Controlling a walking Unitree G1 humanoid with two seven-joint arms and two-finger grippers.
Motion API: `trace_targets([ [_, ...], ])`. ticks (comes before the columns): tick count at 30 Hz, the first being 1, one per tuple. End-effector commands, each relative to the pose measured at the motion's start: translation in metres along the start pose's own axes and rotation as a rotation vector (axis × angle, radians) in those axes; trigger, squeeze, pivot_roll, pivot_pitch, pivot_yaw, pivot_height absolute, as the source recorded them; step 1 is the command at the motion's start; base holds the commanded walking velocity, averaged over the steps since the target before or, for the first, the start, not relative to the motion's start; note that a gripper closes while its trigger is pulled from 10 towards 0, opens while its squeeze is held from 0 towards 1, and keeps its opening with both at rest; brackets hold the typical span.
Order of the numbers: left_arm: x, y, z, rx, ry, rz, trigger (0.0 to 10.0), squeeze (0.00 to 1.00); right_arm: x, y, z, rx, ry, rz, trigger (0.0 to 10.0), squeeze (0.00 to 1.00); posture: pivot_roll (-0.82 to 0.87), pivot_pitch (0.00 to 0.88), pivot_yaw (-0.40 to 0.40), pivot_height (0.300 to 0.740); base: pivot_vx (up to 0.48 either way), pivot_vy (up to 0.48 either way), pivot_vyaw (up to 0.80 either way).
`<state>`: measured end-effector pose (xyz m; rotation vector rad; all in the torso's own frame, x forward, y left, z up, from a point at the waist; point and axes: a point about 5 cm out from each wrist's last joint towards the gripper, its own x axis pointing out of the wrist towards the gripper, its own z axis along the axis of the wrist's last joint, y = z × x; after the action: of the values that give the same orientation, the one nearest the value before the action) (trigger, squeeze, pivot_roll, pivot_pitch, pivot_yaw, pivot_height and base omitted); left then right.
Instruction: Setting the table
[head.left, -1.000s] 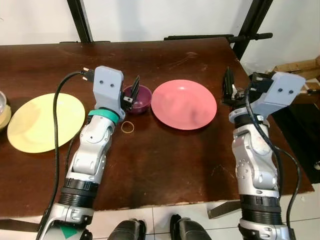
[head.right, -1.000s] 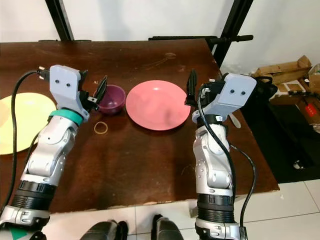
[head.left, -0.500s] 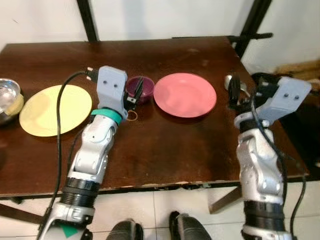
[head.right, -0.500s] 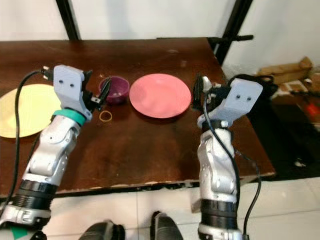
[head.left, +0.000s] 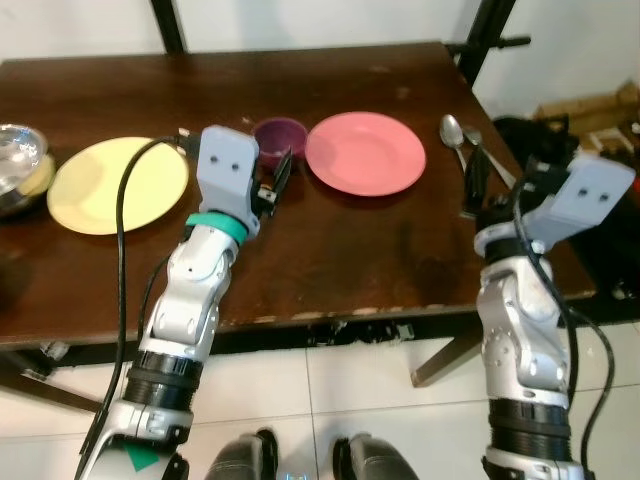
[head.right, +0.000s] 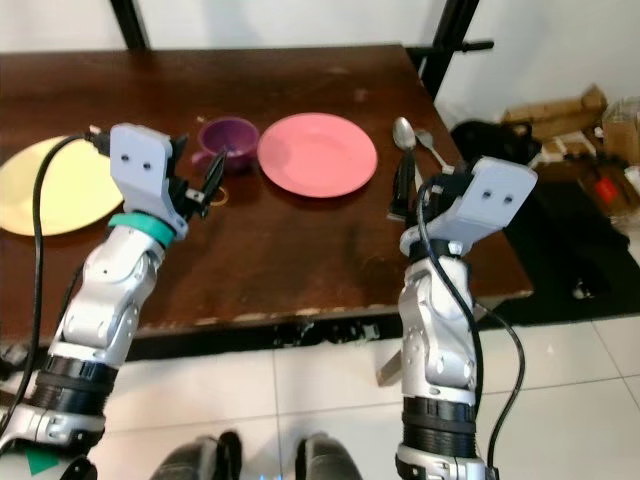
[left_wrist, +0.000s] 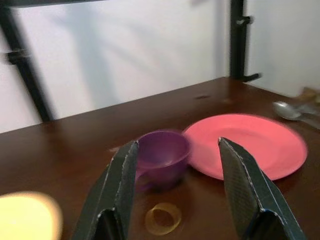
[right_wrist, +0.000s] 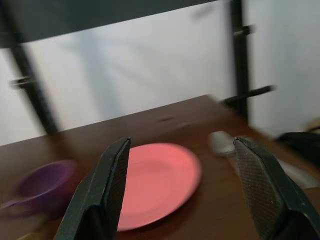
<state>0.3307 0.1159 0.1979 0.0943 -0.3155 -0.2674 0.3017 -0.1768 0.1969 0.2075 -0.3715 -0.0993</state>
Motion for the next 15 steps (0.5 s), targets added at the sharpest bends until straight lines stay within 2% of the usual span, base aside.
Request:
trace_targets([
  [1,-0.0024,-0.0019,-0.0046,0.0,0.019,-0.002,10.0,0.0,-0.0015,-0.0024,-0.0016,-0.005,0.014,-0.006,10.0,0.0,-0.03,0.0,0.066,0.74,-0.281,0.0,0.0],
  [15,-0.0006,-0.0021,-0.0037,0.001,0.017,-0.004,10.0,0.0,-0.0011,-0.0027,-0.002,-0.004,0.015,-0.009,10.0,0.0,-0.04,0.0,0.069,0.74,-0.286,0.0,0.0],
])
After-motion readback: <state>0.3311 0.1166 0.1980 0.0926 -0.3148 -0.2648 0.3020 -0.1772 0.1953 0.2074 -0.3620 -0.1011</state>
